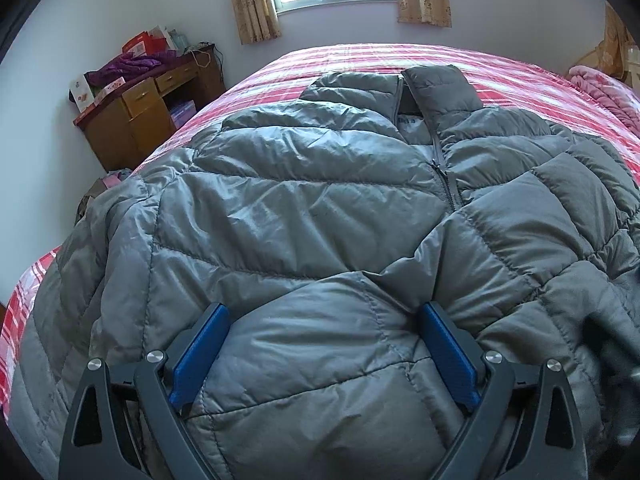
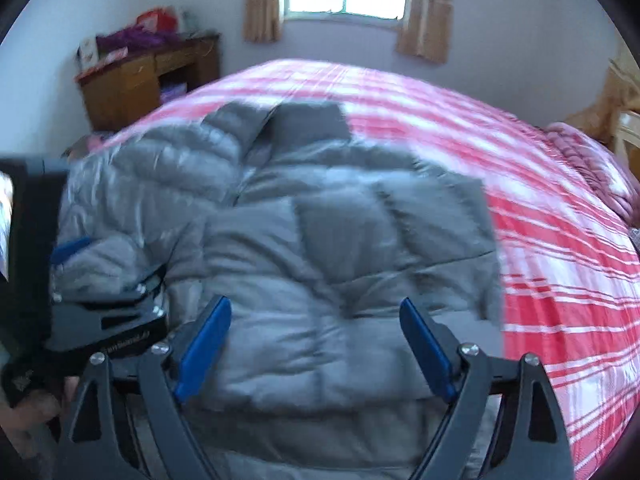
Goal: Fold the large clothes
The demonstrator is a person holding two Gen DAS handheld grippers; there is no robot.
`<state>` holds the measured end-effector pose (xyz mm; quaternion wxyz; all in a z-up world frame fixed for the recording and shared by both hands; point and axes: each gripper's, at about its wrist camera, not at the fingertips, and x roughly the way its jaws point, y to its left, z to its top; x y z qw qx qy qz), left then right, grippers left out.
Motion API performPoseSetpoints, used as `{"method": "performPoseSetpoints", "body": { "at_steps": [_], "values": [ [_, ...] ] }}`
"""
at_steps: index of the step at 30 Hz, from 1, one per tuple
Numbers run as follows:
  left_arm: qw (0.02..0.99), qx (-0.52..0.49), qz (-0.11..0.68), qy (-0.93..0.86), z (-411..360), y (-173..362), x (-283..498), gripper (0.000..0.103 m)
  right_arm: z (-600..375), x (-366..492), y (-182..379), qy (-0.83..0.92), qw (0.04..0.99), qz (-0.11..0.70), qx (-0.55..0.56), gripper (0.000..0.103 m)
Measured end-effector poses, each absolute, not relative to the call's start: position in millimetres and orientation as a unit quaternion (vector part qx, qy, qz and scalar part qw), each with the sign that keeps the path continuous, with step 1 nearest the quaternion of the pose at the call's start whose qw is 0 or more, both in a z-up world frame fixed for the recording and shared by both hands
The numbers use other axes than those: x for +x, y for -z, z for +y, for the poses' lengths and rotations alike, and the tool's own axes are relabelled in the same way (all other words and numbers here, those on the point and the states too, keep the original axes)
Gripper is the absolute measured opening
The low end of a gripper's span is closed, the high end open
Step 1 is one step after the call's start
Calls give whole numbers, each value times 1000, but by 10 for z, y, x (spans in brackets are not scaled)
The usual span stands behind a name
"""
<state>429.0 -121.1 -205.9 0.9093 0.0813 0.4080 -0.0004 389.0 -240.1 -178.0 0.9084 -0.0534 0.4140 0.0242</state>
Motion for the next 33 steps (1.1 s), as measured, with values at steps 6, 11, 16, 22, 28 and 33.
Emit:
{"method": "performPoseSetpoints", "body": {
  "at_steps": [6, 11, 16, 22, 28, 33],
  "values": [
    [908, 78, 411, 1, -1204, 2072, 4294, 97, -2442, 4010, 2108, -25, 894, 445, -40, 90],
    [906, 79, 417, 1, -1211, 2063, 4309, 98, -2422, 4036, 2155, -20, 894, 445, -49, 92],
    [916, 90, 390, 22, -901, 1549, 3987, 98, -2435, 3911, 1947, -5, 896, 439, -59, 93],
    [926, 102, 361, -47, 313, 1169, 3180, 98, -2530, 3219, 1494, -31, 916, 398, -49, 99],
    [903, 58, 391, -166, 1611, 1370, 2545, 97, -2574, 2596, 1521, -34, 918, 392, -45, 99],
    [884, -7, 438, -165, 1976, 1730, 2384, 97, -2537, 2335, 1612, -31, 923, 384, 2, 99]
  ]
}}
